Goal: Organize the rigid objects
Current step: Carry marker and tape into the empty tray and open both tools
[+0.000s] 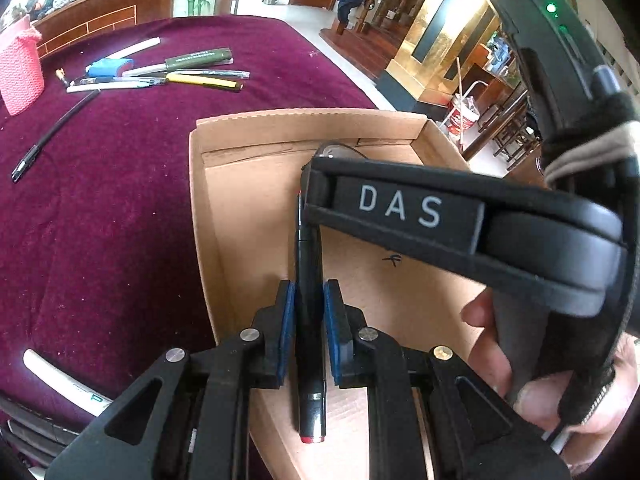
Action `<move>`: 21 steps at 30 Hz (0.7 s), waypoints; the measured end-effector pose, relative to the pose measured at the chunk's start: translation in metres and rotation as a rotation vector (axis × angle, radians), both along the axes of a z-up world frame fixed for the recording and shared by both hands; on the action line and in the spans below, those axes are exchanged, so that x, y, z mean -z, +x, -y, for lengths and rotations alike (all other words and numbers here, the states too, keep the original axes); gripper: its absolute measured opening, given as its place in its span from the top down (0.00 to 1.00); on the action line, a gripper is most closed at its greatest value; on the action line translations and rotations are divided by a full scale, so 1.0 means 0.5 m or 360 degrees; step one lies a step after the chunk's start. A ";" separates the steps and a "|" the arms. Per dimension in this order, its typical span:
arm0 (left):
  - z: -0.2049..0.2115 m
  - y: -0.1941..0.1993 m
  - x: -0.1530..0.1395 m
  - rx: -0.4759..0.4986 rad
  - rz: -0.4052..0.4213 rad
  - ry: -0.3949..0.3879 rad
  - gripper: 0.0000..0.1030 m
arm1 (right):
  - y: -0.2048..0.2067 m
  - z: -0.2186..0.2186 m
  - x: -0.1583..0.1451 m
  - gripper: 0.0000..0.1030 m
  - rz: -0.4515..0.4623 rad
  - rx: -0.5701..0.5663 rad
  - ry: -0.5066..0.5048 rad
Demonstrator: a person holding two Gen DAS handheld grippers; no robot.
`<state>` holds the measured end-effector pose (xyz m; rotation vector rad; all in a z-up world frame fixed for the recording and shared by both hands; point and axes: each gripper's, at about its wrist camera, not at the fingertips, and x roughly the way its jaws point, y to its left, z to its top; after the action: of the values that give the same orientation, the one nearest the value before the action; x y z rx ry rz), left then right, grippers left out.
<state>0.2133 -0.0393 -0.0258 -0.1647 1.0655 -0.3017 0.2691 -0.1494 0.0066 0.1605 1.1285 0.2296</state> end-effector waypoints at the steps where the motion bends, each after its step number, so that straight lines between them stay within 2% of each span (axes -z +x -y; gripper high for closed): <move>1: 0.000 -0.002 0.000 0.0010 -0.0006 -0.0004 0.87 | -0.001 0.002 -0.001 0.49 0.0000 -0.0003 0.0008; 4: -0.002 -0.004 -0.005 0.0024 -0.0016 -0.0038 0.78 | -0.006 0.008 -0.006 0.44 -0.0019 -0.0008 0.0041; 6: -0.005 -0.009 -0.012 0.0013 -0.0004 -0.0060 0.64 | -0.012 0.012 -0.017 0.34 0.0005 0.0005 0.0044; 7: -0.008 -0.016 -0.020 0.0007 0.0019 -0.0075 0.56 | -0.018 0.014 -0.026 0.33 0.0029 0.0006 0.0051; 8: -0.008 -0.020 -0.025 0.0010 0.0030 -0.0086 0.53 | -0.023 0.016 -0.034 0.33 0.0050 0.0008 0.0056; 15: -0.016 -0.071 -0.065 0.0048 0.0092 -0.0045 0.50 | -0.075 0.028 -0.088 0.33 0.0123 0.0046 0.0113; 21: -0.038 -0.133 -0.094 0.0107 0.0162 -0.0053 0.50 | -0.158 0.035 -0.140 0.32 0.0236 0.0119 0.0201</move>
<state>0.1468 -0.0201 0.0214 -0.1417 0.9666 -0.3848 0.1899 -0.1670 0.0765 0.2926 0.9592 0.2423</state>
